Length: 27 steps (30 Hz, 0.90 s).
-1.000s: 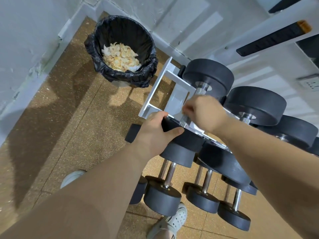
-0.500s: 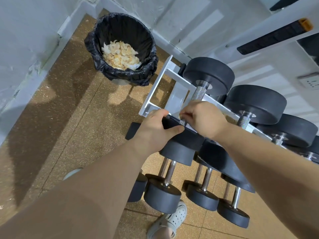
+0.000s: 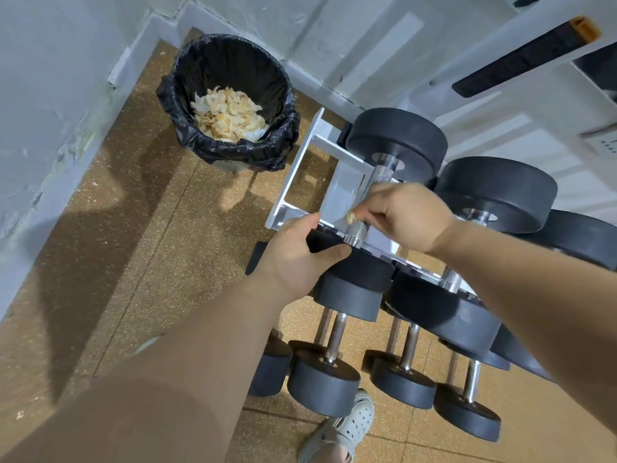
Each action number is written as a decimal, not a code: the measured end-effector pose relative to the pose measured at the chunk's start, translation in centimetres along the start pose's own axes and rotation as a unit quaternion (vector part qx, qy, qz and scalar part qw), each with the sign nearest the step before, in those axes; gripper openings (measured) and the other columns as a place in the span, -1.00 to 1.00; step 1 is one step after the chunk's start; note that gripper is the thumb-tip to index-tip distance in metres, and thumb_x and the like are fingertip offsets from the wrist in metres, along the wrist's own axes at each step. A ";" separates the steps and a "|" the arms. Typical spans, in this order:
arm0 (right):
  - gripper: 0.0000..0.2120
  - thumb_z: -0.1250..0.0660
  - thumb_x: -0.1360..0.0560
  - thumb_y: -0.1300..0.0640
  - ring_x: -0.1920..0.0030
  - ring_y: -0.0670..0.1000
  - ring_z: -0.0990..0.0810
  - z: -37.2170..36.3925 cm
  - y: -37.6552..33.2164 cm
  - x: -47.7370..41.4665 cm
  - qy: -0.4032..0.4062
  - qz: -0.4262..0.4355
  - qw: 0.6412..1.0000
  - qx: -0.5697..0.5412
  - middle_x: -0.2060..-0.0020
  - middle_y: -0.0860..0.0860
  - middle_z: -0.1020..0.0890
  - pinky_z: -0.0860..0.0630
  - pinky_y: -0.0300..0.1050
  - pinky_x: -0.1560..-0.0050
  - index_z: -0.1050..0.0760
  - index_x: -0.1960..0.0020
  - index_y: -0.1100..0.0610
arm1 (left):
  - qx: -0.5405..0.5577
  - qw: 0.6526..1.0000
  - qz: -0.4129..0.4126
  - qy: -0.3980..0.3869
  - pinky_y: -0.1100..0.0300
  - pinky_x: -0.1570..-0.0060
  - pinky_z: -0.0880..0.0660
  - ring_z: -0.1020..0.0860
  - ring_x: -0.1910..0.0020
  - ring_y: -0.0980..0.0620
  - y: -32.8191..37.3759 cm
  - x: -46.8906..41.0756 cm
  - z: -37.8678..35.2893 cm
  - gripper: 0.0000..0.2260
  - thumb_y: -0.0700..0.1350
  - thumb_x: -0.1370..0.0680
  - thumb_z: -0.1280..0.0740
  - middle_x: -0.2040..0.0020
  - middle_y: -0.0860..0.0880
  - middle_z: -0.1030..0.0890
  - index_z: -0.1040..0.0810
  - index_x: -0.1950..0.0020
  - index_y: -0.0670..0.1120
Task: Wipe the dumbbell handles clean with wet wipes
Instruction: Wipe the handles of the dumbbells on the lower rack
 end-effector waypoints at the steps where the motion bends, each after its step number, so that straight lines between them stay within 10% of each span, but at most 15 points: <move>1: -0.87 -0.37 -0.57 0.14 0.20 0.08 -0.63 0.9 1.0 -0.7 0.040 -0.028 0.999 0.004 0.19 0.01 -0.65 -0.56 -0.08 0.14 -0.71 0.01 0.07 | -0.002 1.000 0.004 -0.004 0.00 -0.43 -0.38 -0.38 -0.43 0.02 0.1 0.0 0.0 -0.33 0.16 -0.53 -0.44 -0.48 0.08 -0.37 -0.28 -0.58 0.09; 4: -0.86 -0.35 -0.58 0.13 0.12 0.12 -0.61 1.7 3.1 -0.7 0.141 -0.135 0.980 -0.028 0.15 0.07 -0.65 -0.57 0.02 0.04 -0.69 0.01 0.11 | -0.034 0.999 0.010 -0.011 0.05 -0.38 -0.40 -0.43 -0.37 0.03 0.7 0.0 0.1 -0.40 0.16 -0.53 -0.43 -0.42 0.08 -0.43 -0.35 -0.54 0.13; 12: -0.96 -0.42 -0.54 0.19 0.18 -0.04 -0.56 -2.6 1.5 3.4 0.117 -0.059 0.974 -0.186 0.18 -0.05 -0.59 -0.52 -0.08 0.09 -0.63 0.03 0.07 | -0.073 0.988 0.020 0.133 0.08 -0.38 -0.25 -0.31 -0.49 -0.05 4.1 -1.2 -2.8 -0.51 0.12 -0.67 -0.15 -0.55 -0.03 -0.32 -0.29 -0.58 0.01; 17: -0.91 -0.30 -0.60 0.14 0.17 -0.02 -0.54 -1.4 6.1 1.9 0.295 -0.225 0.889 -0.267 0.18 -0.05 -0.60 -0.51 -0.06 0.09 -0.58 0.02 0.10 | -0.149 0.960 0.078 0.224 0.00 -0.28 -0.37 -0.40 -0.43 -0.10 4.2 -1.7 -3.9 -0.48 0.20 -0.64 -0.12 -0.49 -0.04 -0.41 -0.28 -0.57 0.03; 22: -0.90 -0.33 -0.54 0.24 0.20 -0.30 -0.48 -3.4 3.6 4.2 0.255 -0.217 0.876 -0.346 0.23 -0.22 -0.50 -0.30 -0.49 0.17 -0.61 0.04 0.09 | -0.141 0.959 0.073 0.233 0.05 -0.25 -0.37 -0.44 -0.39 -0.08 3.9 -1.7 -3.3 -0.51 0.14 -0.63 -0.16 -0.45 -0.01 -0.47 -0.34 -0.55 0.06; 27: -0.89 -0.47 -0.43 0.12 0.36 -0.17 -0.46 -4.2 3.7 4.4 0.260 -0.264 0.830 -0.417 0.41 -0.16 -0.51 -0.33 -0.34 0.28 -0.58 0.23 0.09 | -0.100 0.965 0.061 0.236 0.05 -0.29 -0.41 -0.51 -0.32 -0.01 3.4 -1.6 -3.2 -0.47 0.23 -0.54 -0.19 -0.36 0.05 -0.56 -0.45 -0.47 0.07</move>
Point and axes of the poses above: each hand's wrist, its own x-axis away from the middle knuckle, its own z-axis out of the back of the hand, y = z × x, the point moved 7 cm from there along -x, towards the middle knuckle
